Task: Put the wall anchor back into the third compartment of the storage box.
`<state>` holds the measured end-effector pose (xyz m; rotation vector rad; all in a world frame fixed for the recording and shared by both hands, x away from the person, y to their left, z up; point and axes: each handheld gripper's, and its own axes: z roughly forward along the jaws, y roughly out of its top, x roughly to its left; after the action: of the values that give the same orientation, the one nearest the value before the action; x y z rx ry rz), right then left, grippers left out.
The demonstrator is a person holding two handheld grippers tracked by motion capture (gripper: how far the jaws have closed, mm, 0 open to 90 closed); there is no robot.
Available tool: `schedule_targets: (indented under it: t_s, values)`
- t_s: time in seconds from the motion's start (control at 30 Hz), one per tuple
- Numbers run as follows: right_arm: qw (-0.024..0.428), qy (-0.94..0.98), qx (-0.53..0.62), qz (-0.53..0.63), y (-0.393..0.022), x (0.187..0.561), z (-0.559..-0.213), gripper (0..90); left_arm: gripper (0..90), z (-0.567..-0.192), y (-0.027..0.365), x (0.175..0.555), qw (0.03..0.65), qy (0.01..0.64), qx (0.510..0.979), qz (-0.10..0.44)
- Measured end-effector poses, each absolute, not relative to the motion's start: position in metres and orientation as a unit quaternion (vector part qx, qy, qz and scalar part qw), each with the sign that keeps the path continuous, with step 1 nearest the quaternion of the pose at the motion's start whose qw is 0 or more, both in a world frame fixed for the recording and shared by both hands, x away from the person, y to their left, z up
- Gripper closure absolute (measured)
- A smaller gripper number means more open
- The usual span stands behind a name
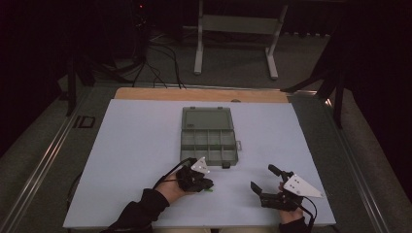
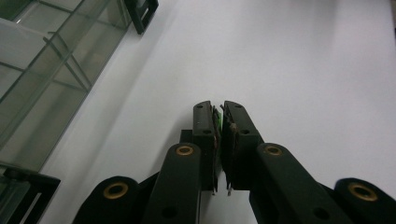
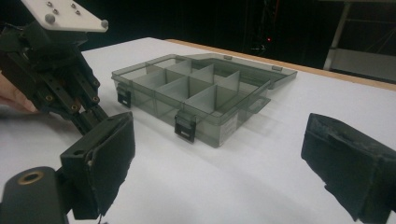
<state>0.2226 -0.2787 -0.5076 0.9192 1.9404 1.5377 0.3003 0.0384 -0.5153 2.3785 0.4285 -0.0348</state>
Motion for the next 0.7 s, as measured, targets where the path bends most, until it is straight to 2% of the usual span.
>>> schedule_targets:
  t_s: [0.33,0.43,0.7]
  values:
    - [0.248,0.711,0.338,0.565,-0.279,0.222,-0.507,9.7,83.3,-0.489,0.043,0.307,0.386,0.183,0.904,0.0]
    - [0.248,0.711,0.338,0.565,-0.279,0.222,-0.507,9.7,83.3,-0.469,0.047,0.313,0.404,0.186,0.896,0.011]
    - [0.249,0.711,0.337,0.565,-0.279,0.222,-0.507,9.7,83.3,-0.45,0.045,0.326,0.411,0.202,0.888,0.031]
